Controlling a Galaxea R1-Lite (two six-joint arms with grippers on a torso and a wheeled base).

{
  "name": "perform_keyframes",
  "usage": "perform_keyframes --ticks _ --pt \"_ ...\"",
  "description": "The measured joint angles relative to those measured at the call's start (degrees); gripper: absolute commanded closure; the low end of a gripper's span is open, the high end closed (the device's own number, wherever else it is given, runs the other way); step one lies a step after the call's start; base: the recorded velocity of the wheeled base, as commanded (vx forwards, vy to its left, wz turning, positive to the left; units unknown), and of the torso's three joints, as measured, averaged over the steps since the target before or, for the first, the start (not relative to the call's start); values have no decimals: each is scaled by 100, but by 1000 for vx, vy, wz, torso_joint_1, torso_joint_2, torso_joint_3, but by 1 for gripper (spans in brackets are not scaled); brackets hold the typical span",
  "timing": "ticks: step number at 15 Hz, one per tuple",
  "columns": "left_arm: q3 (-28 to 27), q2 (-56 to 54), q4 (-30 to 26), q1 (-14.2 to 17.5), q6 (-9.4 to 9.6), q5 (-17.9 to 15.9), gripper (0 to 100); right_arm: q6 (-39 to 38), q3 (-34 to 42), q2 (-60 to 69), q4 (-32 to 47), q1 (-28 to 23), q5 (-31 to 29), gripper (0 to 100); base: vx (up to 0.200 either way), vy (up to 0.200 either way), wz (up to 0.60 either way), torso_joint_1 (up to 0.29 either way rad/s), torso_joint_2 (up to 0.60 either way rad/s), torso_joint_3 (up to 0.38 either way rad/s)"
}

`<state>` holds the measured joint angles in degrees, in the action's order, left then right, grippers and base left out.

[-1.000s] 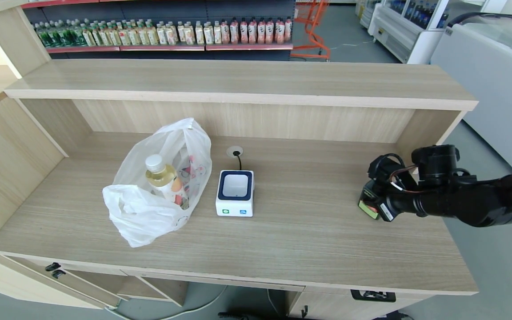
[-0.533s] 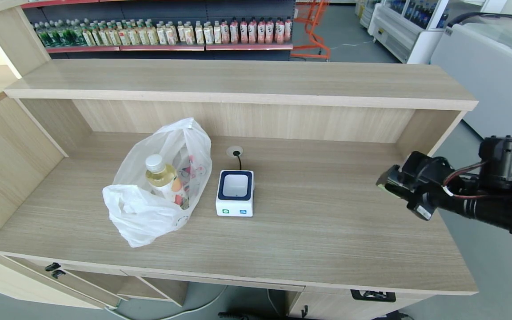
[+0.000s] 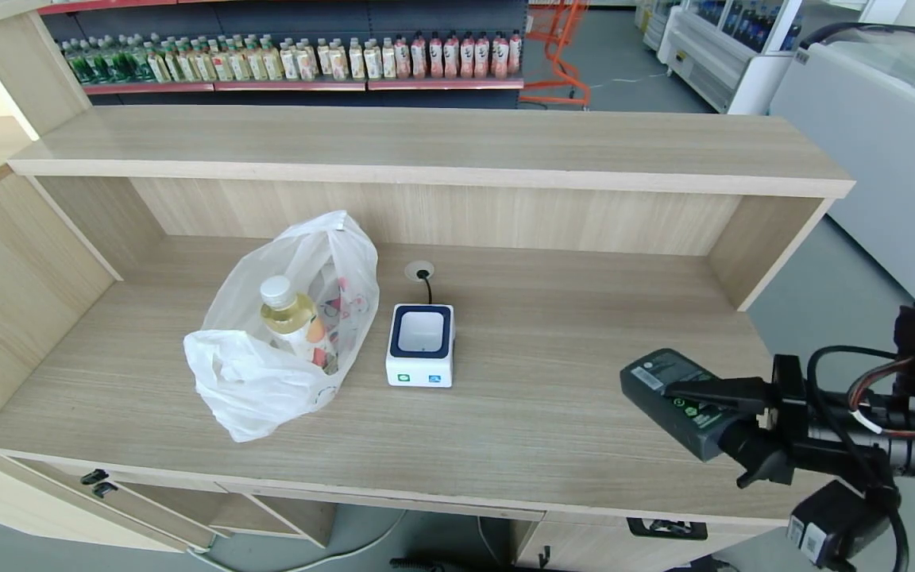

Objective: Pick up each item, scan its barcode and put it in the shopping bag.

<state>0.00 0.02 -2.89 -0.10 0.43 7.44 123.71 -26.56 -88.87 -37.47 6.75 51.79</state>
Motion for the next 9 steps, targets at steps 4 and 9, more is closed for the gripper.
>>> perform_keyframes --ticks 4,9 --pt "0 0 -1 0 0 0 0 1753 -41 72 327 1036 730 100 0 0 0 0 0 0" --pt "0 0 0 0 1 2 0 2956 -74 163 507 1651 892 100 0 0 0 0 0 0"
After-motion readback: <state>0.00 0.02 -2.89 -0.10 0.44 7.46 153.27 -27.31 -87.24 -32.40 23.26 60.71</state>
